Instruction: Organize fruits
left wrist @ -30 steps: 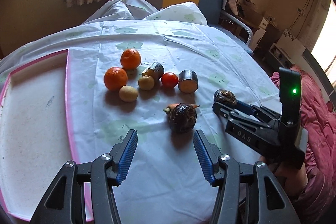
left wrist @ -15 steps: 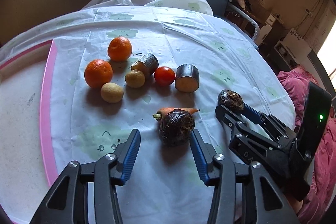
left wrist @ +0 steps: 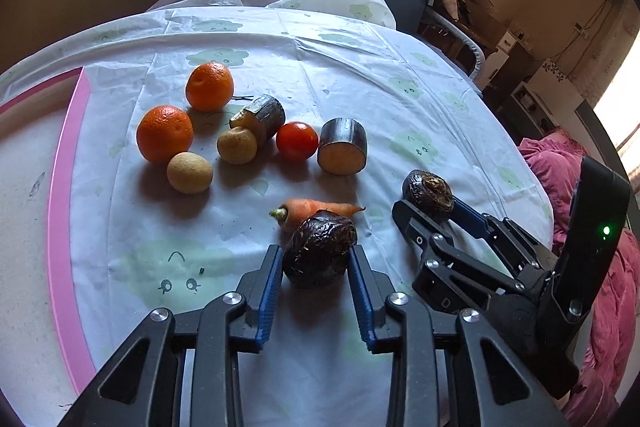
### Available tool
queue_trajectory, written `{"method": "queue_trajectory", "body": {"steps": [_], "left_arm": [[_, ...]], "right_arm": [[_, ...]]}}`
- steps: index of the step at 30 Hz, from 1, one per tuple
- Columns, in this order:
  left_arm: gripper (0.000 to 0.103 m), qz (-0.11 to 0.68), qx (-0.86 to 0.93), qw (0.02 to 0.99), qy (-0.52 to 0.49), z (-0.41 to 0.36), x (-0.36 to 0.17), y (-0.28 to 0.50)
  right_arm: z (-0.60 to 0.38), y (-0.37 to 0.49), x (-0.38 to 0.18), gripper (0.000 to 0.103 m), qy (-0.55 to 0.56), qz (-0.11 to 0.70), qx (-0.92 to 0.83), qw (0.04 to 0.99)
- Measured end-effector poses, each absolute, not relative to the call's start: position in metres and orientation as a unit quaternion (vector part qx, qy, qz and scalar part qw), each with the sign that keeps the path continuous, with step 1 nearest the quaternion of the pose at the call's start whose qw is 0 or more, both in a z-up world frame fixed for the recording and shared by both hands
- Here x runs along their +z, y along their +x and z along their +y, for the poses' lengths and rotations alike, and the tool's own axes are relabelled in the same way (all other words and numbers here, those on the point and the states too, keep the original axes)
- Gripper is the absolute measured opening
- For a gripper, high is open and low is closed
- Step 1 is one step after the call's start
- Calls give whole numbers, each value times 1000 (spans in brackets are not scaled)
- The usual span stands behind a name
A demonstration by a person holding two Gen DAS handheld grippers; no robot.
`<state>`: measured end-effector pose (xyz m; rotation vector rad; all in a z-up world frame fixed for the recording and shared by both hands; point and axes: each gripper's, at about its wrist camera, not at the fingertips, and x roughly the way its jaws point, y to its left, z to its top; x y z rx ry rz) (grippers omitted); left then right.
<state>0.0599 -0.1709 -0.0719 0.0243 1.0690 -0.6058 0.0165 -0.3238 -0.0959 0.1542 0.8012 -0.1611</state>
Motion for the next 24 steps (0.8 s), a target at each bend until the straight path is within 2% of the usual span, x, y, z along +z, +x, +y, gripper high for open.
{"method": "queue_trajectory", "body": {"steps": [7,14,20,24], "left_arm": [[33,473,-255,843,15,-147,-54,55],[33,451,-163,877,-32,-68,-30,71],[33,471,-40,880,-53,10,-48,97],[33,480,5,876,-49,33,-63,105]], "right_arm": [[-321,16,-96,49,62,389,-83,916],[-321,16,-97,49,57,387,-85,916],[-319,16,-96,49,50,389,-87,916],[-317,17,-96,49,42,392,-90,915]]}}
